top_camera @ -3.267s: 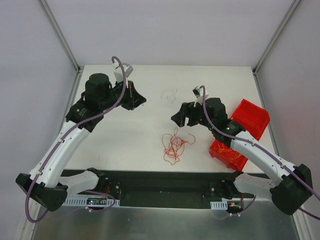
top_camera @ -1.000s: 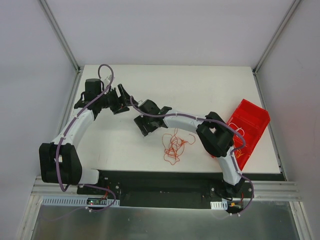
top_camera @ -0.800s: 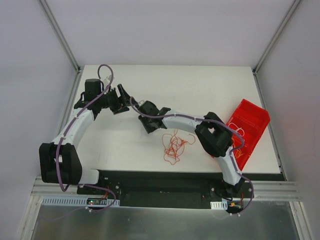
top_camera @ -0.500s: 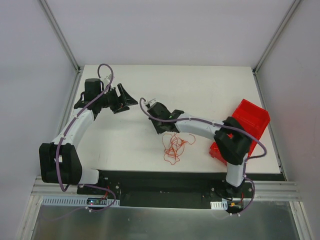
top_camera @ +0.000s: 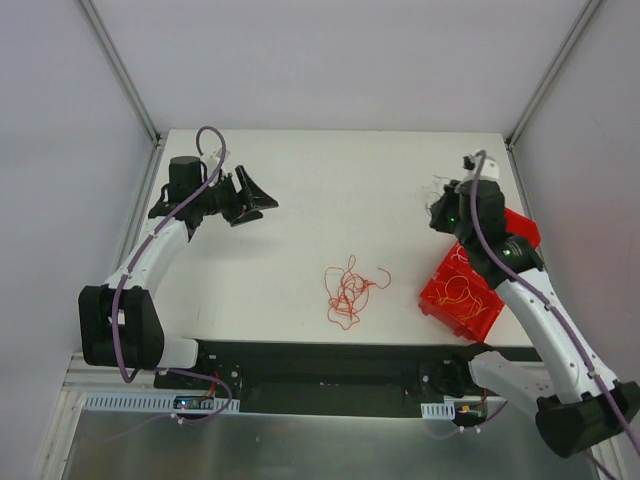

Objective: Untangle the cables

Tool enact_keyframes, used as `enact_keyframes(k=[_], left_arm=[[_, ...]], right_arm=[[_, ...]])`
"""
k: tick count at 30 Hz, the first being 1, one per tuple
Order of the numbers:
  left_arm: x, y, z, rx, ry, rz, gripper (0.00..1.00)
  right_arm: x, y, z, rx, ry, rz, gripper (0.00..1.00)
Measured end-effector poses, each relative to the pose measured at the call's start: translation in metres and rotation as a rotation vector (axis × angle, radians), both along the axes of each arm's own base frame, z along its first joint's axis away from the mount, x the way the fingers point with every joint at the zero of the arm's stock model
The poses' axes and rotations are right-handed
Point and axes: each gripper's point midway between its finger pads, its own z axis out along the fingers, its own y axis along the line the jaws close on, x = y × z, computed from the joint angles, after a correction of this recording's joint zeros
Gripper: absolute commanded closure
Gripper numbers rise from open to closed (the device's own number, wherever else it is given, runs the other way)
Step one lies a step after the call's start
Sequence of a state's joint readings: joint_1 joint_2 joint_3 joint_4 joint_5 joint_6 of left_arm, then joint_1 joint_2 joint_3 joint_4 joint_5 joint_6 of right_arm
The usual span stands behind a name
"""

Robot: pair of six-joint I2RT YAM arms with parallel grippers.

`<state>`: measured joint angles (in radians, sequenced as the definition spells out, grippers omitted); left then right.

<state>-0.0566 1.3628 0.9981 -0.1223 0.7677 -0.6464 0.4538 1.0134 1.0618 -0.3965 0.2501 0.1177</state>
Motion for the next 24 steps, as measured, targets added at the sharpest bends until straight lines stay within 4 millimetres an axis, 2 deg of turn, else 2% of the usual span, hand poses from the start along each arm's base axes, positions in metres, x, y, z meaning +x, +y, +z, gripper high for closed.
enact_keyframes(k=[5,8,10,15,24], left_arm=[[-0.002,-0.004,0.003,-0.031,-0.002,-0.016,0.3],[-0.003,-0.005,0.004,-0.047,0.005,-0.022,0.3],[-0.003,-0.006,0.006,-0.056,0.004,-0.025,0.3],[-0.003,-0.008,0.01,-0.074,-0.007,-0.036,0.3],[-0.005,-0.012,0.009,-0.114,0.007,-0.048,0.3]], right_arm=[[-0.009,-0.092,-0.029,0.027,0.094,-0.28,1.0],[-0.012,-0.132,-0.047,0.075,0.164,-0.413,0.99],[-0.011,-0.146,-0.056,0.105,0.204,-0.464,1.0],[-0.008,-0.15,-0.082,0.183,0.316,-0.486,0.99],[-0.021,-0.15,-0.103,0.287,0.394,-0.554,1.0]])
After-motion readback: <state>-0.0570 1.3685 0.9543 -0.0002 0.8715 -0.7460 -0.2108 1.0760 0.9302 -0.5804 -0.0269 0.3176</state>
